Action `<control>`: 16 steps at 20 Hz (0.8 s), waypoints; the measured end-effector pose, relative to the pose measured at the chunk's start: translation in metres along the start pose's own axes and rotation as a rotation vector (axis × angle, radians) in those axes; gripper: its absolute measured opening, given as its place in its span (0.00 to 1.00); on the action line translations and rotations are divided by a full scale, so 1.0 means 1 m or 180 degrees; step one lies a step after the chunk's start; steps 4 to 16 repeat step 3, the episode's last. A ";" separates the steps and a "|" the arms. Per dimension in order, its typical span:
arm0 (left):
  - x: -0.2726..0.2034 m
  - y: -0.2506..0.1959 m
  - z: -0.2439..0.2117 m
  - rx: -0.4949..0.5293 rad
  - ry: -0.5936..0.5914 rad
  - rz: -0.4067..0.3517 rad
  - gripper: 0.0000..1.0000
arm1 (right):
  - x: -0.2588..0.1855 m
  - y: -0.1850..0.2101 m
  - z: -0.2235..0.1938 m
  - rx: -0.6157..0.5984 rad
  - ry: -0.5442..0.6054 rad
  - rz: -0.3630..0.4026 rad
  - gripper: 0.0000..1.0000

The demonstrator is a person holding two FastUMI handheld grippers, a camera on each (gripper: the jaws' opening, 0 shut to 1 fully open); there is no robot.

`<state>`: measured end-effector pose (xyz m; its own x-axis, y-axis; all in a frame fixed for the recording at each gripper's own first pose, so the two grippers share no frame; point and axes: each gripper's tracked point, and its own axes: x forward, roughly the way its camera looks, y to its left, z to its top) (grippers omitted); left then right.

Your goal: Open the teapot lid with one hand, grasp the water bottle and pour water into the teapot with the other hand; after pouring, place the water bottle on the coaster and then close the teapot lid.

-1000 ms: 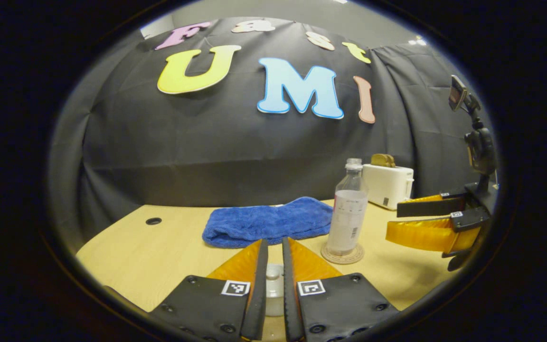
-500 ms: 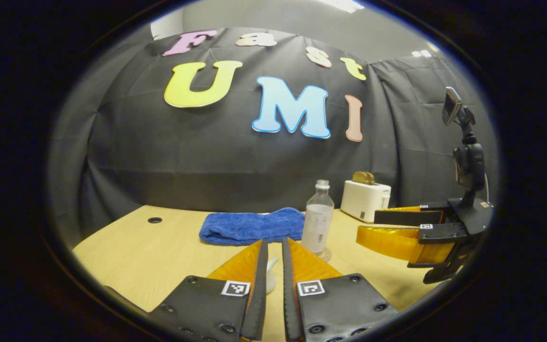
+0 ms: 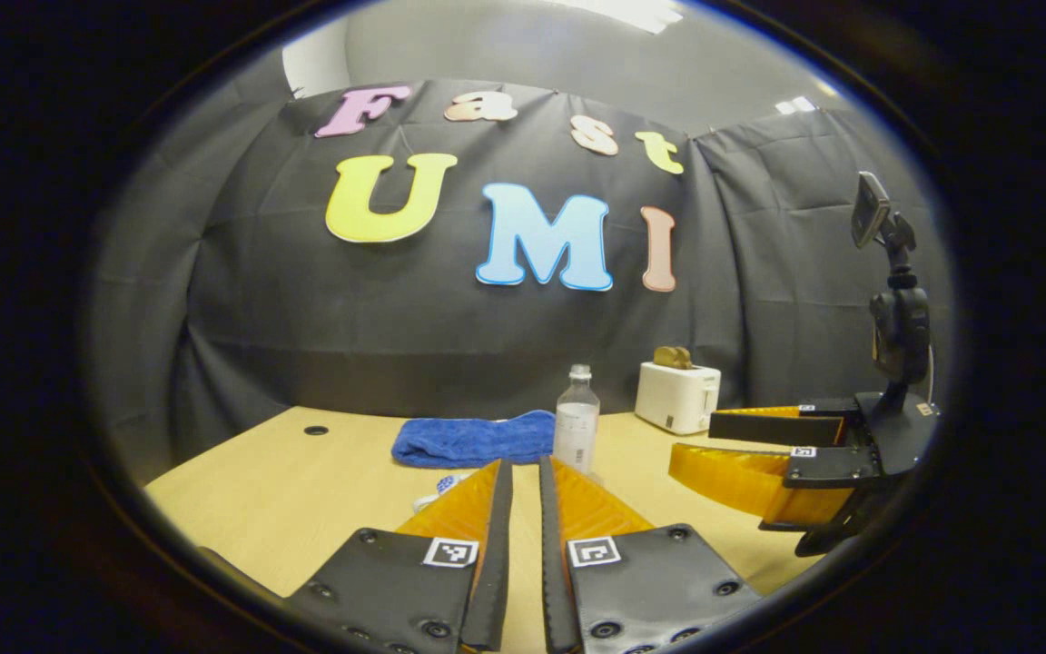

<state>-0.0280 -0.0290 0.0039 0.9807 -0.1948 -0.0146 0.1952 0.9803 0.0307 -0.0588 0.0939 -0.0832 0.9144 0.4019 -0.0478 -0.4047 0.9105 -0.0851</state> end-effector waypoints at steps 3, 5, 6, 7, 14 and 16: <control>-0.008 -0.008 0.003 0.0007 -0.0041 -0.0020 0.22 | -0.011 0.000 0.002 0.0009 -0.0074 -0.0042 0.91; -0.008 -0.008 0.003 0.0007 -0.0041 -0.0020 0.22 | -0.011 0.000 0.002 0.0009 -0.0074 -0.0042 0.91; -0.008 -0.008 0.003 0.0007 -0.0041 -0.0020 0.22 | -0.011 0.000 0.002 0.0009 -0.0074 -0.0042 0.91; -0.008 -0.008 0.003 0.0007 -0.0041 -0.0020 0.22 | -0.011 0.000 0.002 0.0009 -0.0074 -0.0042 0.91; -0.008 -0.008 0.003 0.0007 -0.0041 -0.0020 0.22 | -0.011 0.000 0.002 0.0009 -0.0074 -0.0042 0.91; -0.008 -0.008 0.003 0.0007 -0.0041 -0.0020 0.22 | -0.011 0.000 0.002 0.0009 -0.0074 -0.0042 0.91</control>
